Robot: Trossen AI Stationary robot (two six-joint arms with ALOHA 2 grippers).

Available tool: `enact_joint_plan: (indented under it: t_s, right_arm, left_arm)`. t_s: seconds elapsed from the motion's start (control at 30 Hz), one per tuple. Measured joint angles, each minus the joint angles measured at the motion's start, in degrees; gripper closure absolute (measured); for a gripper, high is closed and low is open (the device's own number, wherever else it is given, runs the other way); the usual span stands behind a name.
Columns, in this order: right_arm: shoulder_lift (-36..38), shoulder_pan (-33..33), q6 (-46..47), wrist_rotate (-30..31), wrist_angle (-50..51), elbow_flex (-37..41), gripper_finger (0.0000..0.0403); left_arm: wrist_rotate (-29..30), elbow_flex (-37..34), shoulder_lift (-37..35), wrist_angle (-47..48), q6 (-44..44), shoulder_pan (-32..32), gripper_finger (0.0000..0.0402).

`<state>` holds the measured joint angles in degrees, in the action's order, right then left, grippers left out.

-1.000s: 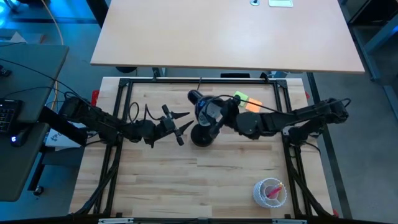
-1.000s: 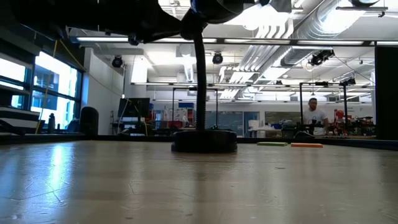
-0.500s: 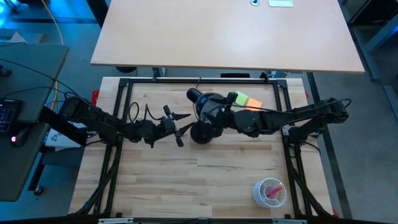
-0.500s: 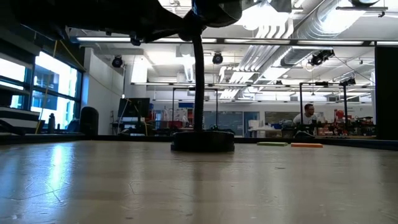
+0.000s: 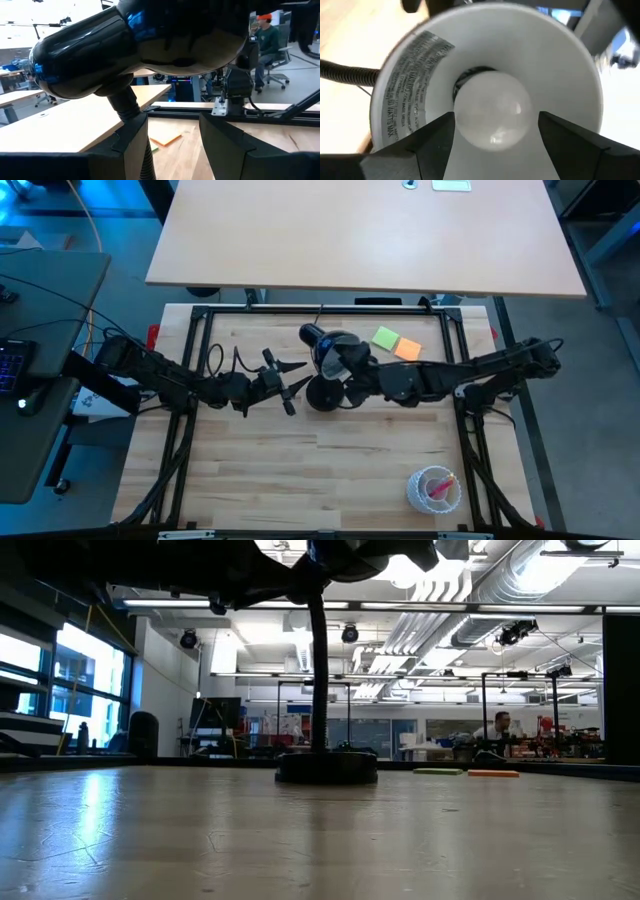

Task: Screw lightbulb
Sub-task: Remove the white lightbulb from the black lamp

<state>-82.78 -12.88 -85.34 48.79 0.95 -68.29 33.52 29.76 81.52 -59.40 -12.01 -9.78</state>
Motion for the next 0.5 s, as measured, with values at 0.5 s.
enact_joint_plan:
  t_s: [0.5]
  right_arm:
    - [0.22, -5.73, 66.92, 9.68, -2.92, 0.00, 0.0119]
  left_arm:
    - [-0.28, 0.00, 0.00, 0.07, 1.42, -0.07, 0.0229]
